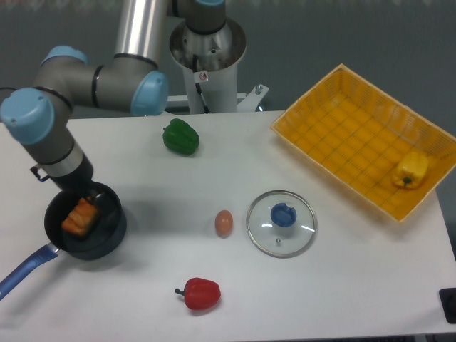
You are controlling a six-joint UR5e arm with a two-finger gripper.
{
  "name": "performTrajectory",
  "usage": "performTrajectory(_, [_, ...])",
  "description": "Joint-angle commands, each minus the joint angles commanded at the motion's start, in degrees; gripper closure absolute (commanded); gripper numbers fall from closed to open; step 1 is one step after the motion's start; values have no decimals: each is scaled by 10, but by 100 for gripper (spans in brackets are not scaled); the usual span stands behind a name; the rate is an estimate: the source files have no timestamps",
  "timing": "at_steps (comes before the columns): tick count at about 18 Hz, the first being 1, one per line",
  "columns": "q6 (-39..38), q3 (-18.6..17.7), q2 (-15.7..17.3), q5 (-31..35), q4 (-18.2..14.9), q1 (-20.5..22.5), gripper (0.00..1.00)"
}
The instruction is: Pick up the bread
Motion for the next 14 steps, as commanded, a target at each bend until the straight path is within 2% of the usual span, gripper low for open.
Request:
performTrajectory(6, [145,1,27,-15,-2,119,0])
performTrajectory(8, [196,1,33,-20,-19,158,0])
performTrajectory(11, [316,1,37,-27,-38,207,0])
performTrajectory(14, [441,-1,35,-39,-40,255,0])
